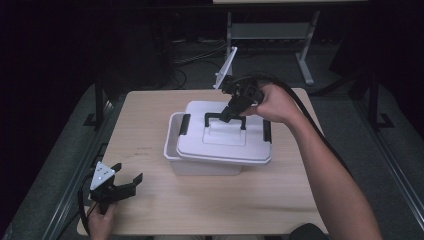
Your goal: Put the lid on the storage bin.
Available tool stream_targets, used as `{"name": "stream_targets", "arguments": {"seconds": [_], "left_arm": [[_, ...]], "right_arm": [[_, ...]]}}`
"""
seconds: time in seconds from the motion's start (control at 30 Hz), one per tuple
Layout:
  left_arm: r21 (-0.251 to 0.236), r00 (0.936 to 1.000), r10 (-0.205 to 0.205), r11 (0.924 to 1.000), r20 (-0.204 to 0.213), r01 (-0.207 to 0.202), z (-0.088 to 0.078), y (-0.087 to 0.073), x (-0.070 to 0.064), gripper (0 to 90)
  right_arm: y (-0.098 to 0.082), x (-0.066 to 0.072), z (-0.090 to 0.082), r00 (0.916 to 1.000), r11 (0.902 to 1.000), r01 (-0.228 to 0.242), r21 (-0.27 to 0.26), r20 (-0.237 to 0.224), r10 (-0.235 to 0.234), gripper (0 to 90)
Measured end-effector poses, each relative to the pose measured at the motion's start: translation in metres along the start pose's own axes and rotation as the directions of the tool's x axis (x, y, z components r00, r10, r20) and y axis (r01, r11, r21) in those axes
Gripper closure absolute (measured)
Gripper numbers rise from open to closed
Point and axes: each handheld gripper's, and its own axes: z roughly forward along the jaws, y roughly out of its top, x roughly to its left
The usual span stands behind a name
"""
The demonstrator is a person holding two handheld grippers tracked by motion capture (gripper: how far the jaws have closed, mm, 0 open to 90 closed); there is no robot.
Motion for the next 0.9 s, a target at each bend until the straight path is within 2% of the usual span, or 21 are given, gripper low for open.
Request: {"name": "stream_targets", "arguments": {"seconds": [0.47, 0.9], "left_arm": [[0.003, 1.0, 0.003, 1.0, 0.001, -0.003, 0.0, 0.0, -0.001, 13.4], [-0.002, 1.0, 0.001, 1.0, -0.002, -0.001, -0.001, 0.0, -0.001, 13.4]], "right_arm": [[0.023, -0.01, 0.02, 0.9993, 0.9997, 0.023, 0.01, -0.029, -0.023, 84.6], [0.034, -0.024, 0.04, 0.9982, 0.9995, 0.029, 0.012, -0.053, -0.028, 84.5]]}}
